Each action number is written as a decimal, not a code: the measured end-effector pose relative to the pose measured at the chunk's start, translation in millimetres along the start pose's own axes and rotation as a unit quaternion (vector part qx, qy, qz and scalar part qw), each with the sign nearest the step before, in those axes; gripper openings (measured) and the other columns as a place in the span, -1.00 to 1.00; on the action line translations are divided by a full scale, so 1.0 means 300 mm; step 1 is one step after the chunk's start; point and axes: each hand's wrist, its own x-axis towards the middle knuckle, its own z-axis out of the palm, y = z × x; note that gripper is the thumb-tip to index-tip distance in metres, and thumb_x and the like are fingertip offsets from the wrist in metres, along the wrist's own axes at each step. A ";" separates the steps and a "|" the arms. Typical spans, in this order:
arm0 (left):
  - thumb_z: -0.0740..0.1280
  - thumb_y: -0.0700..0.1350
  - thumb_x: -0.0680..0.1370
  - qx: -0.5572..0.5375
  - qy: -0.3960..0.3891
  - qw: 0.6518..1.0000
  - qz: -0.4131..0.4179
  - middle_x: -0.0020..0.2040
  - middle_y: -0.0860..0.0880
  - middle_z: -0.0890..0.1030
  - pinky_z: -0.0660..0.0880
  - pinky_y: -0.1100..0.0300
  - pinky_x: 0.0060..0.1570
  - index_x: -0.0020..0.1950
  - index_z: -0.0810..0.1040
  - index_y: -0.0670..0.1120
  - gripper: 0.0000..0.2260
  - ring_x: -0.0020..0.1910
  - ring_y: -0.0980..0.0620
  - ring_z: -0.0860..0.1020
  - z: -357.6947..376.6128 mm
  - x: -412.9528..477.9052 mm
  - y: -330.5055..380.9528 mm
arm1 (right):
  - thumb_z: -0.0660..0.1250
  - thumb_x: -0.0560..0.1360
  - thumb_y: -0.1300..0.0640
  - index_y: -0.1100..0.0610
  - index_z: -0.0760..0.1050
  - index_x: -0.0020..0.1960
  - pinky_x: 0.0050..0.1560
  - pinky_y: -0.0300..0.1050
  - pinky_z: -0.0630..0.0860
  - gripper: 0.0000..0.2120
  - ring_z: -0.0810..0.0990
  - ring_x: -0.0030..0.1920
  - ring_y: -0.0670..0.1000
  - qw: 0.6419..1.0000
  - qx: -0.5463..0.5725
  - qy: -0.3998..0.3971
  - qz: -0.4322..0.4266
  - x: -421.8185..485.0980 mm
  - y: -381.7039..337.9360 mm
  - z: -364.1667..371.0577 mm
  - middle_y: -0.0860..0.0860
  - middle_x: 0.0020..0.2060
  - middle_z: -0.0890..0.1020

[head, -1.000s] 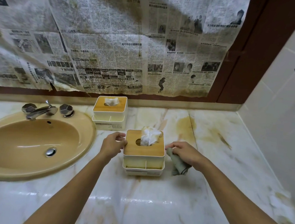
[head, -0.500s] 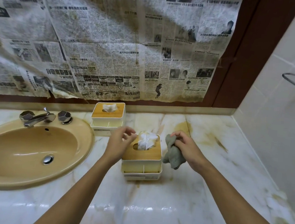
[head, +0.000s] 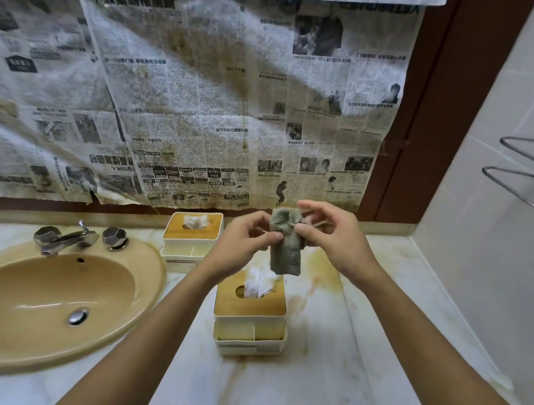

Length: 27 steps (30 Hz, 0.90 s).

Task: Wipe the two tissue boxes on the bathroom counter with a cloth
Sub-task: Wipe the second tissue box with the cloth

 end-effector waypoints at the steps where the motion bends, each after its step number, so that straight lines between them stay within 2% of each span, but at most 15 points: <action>1: 0.38 -0.20 0.56 -0.004 0.002 1.000 0.005 -0.09 -0.08 0.64 0.57 -0.03 -0.01 0.00 0.58 -0.15 -0.95 -0.08 -0.01 0.60 -0.013 0.006 0.013 | 0.49 0.46 0.21 0.06 0.60 0.25 -0.03 0.09 0.67 -0.63 0.64 -0.12 0.03 1.000 -0.003 -0.009 0.000 0.012 -0.012 -0.010 0.01 -0.14 0.63; 3: 0.33 -0.22 0.59 -0.021 -0.001 1.000 0.013 -0.07 -0.12 0.64 0.57 0.00 0.03 0.00 0.58 -0.15 -0.95 -0.05 -0.01 0.61 -0.036 0.014 0.051 | 0.49 0.48 0.14 0.09 0.64 0.19 0.01 0.02 0.65 -0.71 0.67 -0.09 -0.05 0.999 -0.038 -0.022 -0.011 0.038 -0.042 -0.028 -0.03 -0.11 0.70; 6: 0.25 -0.21 0.63 -0.042 -0.011 0.999 0.005 -0.10 -0.08 0.60 0.55 0.07 0.00 -0.03 0.55 -0.13 -0.90 -0.08 0.02 0.58 -0.058 0.025 0.101 | 0.45 0.51 0.08 0.12 0.68 -0.02 -0.03 -0.15 0.56 -0.88 0.64 -0.14 -0.12 0.998 -0.054 -0.039 -0.016 0.067 -0.095 -0.044 -0.02 -0.16 0.72; 9: 0.16 -0.14 0.64 -0.096 -0.019 0.995 -0.029 -0.15 -0.03 0.55 0.44 0.16 -0.16 -0.07 0.47 -0.08 -0.86 -0.17 0.06 0.51 -0.066 0.033 0.139 | 0.39 0.55 0.05 0.13 0.63 -0.08 -0.07 -0.18 0.50 -0.85 0.59 -0.17 -0.12 0.997 -0.043 -0.068 -0.019 0.087 -0.134 -0.034 -0.01 -0.20 0.67; 10: 0.19 -0.06 0.63 -0.106 -0.023 0.993 -0.038 -0.11 -0.05 0.55 0.42 0.15 -0.16 -0.04 0.46 -0.07 -0.87 -0.14 0.03 0.51 -0.065 0.034 0.147 | 0.38 0.56 0.04 0.14 0.61 -0.07 -0.07 -0.12 0.50 -0.83 0.58 -0.18 -0.09 0.996 -0.042 -0.069 -0.025 0.093 -0.139 -0.025 0.02 -0.20 0.65; 12: 0.33 0.13 0.54 -0.108 -0.029 0.993 -0.046 0.03 -0.05 0.58 0.47 0.13 -0.11 0.11 0.45 -0.07 -0.69 -0.04 0.00 0.57 -0.057 0.031 0.159 | 0.39 0.55 0.01 0.13 0.59 -0.06 -0.06 0.00 0.53 -0.82 0.60 -0.18 0.00 0.996 -0.056 -0.057 -0.038 0.103 -0.139 -0.004 0.09 -0.18 0.66; 13: 0.42 0.15 0.48 -0.105 -0.029 0.993 -0.040 0.11 -0.05 0.57 0.51 0.14 -0.09 0.22 0.44 -0.04 -0.58 0.03 0.01 0.60 -0.054 0.029 0.158 | 0.41 0.53 0.01 0.11 0.60 -0.06 -0.03 0.04 0.55 -0.84 0.62 -0.15 0.05 0.996 -0.059 -0.052 -0.040 0.106 -0.137 0.005 0.10 -0.17 0.67; 15: 0.54 0.03 0.40 -0.077 -0.019 0.997 -0.022 0.17 -0.07 0.56 0.58 0.12 -0.03 0.30 0.43 0.01 -0.47 0.11 -0.03 0.63 -0.061 0.031 0.142 | 0.43 0.52 0.05 0.08 0.63 -0.04 0.06 0.08 0.58 -0.89 0.66 -0.06 0.07 0.996 -0.057 -0.050 -0.036 0.110 -0.134 0.017 0.06 -0.14 0.70; 18: 0.49 -0.21 0.46 -0.043 -0.004 0.999 -0.017 0.09 -0.15 0.61 0.62 -0.08 0.05 0.22 0.53 -0.06 -0.64 0.07 -0.11 0.65 -0.090 0.031 0.099 | 0.41 0.54 0.10 0.03 0.67 0.01 0.13 0.02 0.61 -0.92 0.66 0.01 -0.05 0.998 -0.049 -0.045 -0.017 0.105 -0.120 0.005 -0.04 -0.08 0.71; 20: 0.37 -0.25 0.55 -0.052 0.008 0.998 -0.039 0.04 -0.18 0.63 0.62 -0.08 0.05 0.22 0.54 -0.12 -0.76 -0.02 -0.09 0.66 -0.101 0.026 0.078 | 0.39 0.55 0.11 0.02 0.67 0.06 0.13 -0.01 0.61 -0.88 0.65 0.06 -0.08 0.998 -0.039 -0.054 0.004 0.096 -0.106 -0.015 -0.06 -0.04 0.71; 23: 0.30 -0.06 0.61 -0.121 -0.026 0.988 -0.087 0.13 -0.16 0.63 0.59 -0.04 0.06 0.27 0.52 -0.09 -0.75 0.02 -0.10 0.64 -0.078 0.011 0.071 | 0.41 0.54 0.14 0.02 0.67 0.10 0.08 -0.04 0.63 -0.84 0.66 0.06 -0.07 0.996 -0.029 -0.077 0.022 0.080 -0.083 -0.028 -0.05 -0.02 0.72; 25: 0.40 0.09 0.53 -0.088 -0.055 0.990 -0.097 0.20 -0.11 0.61 0.57 -0.06 0.12 0.26 0.54 -0.01 -0.65 0.16 -0.11 0.60 -0.050 0.014 0.056 | 0.41 0.53 0.20 0.04 0.66 0.13 0.03 -0.10 0.62 -0.80 0.67 0.05 -0.05 0.996 -0.031 -0.086 0.024 0.070 -0.070 -0.026 -0.03 -0.03 0.72; 27: 0.52 0.02 0.44 -0.036 -0.061 0.994 -0.087 0.16 -0.15 0.61 0.55 -0.03 0.11 0.18 0.59 0.02 -0.66 0.18 -0.14 0.58 -0.029 0.025 0.039 | 0.40 0.53 0.25 0.04 0.66 0.12 0.00 -0.15 0.60 -0.78 0.66 0.03 -0.07 0.996 -0.040 -0.076 0.020 0.064 -0.055 -0.034 -0.05 -0.03 0.71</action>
